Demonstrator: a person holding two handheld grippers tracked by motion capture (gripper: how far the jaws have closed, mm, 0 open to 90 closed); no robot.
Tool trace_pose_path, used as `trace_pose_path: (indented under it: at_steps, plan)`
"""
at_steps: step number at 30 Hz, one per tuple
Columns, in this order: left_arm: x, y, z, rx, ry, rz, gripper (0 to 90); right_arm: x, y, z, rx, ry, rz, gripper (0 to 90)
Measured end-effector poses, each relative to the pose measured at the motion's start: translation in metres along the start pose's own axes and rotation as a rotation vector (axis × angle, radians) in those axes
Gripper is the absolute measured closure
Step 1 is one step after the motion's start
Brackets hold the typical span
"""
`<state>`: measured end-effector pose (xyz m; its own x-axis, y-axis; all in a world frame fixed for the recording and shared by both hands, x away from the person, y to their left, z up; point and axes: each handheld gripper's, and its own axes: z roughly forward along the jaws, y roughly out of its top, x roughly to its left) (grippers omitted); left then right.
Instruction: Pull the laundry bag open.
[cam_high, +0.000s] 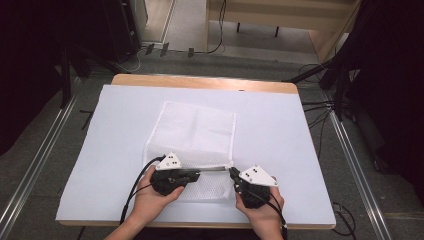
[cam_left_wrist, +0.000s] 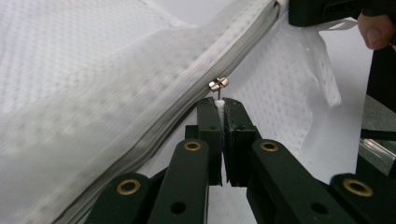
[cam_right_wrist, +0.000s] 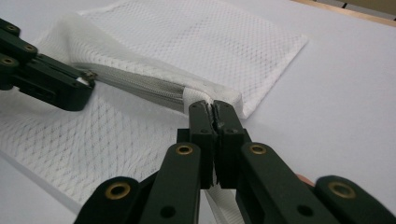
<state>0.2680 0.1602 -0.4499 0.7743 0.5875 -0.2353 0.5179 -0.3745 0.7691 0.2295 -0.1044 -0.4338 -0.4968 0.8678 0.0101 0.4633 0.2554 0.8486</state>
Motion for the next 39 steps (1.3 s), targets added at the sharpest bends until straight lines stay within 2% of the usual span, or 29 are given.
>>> trace_pose_path:
  at_steps: [9,19,26,39]
  plan:
    - [0.007,-0.006,-0.013,0.01,0.017,-0.002,88.4,-0.003,-0.001,0.0,-0.005,-0.015,-0.01,89.4]
    - [0.02,-0.014,-0.028,-0.009,0.042,-0.039,88.4,-0.014,-0.002,0.001,-0.004,-0.044,0.006,89.4]
    - [0.032,-0.026,-0.043,0.024,0.068,-0.053,88.4,-0.023,-0.005,0.002,0.003,-0.058,0.023,89.4]
    - [0.052,-0.045,-0.07,0.038,0.109,-0.083,88.4,-0.029,-0.007,0.006,0.015,-0.074,0.029,89.4]
